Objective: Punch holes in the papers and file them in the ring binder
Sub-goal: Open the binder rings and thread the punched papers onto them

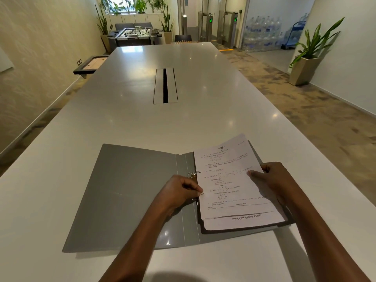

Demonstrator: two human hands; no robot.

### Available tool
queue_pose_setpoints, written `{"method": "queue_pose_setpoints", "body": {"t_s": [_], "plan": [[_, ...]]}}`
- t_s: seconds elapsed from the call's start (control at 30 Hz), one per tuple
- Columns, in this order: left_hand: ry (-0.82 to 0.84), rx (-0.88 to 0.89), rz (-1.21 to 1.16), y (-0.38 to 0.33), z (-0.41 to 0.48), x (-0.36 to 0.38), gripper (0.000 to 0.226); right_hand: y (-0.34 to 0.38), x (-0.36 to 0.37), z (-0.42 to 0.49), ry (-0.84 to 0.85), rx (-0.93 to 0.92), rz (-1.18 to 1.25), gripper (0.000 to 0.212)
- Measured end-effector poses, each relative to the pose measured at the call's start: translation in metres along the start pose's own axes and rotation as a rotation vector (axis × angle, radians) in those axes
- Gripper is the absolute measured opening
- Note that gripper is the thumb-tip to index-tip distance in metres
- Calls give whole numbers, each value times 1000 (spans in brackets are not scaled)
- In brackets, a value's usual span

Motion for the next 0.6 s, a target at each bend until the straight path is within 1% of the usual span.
{"method": "queue_pose_setpoints", "body": {"t_s": [0.1, 0.13, 0.23, 0.33, 0.4, 0.6], "plan": [[-37, 34, 172, -4, -2, 1, 8, 0, 0, -2, 14, 25, 81, 13], [-45, 36, 192, -3, -2, 2, 7, -2, 1, -2, 29, 37, 117, 13], [-60, 34, 164, -1, -5, 6, 6, -7, 4, 2, 74, 66, 171, 20], [-77, 48, 178, -2, -9, 10, 8, -11, 5, 4, 90, 56, 144, 18], [-79, 57, 197, -3, -10, 12, 10, -15, 5, 5, 89, 48, 107, 16], [-98, 75, 184, -1, -7, 10, 6, -30, 8, 7, 50, 59, 74, 19]]}}
Point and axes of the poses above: each hand's wrist, its own z-axis towards the middle knuckle, its own x-axis out of the palm, y = z × x, the point moved 6 cm from there along z, towards the middle knuckle, and after that the axes turned 13 degrees about -x, right-handed, at the moved point
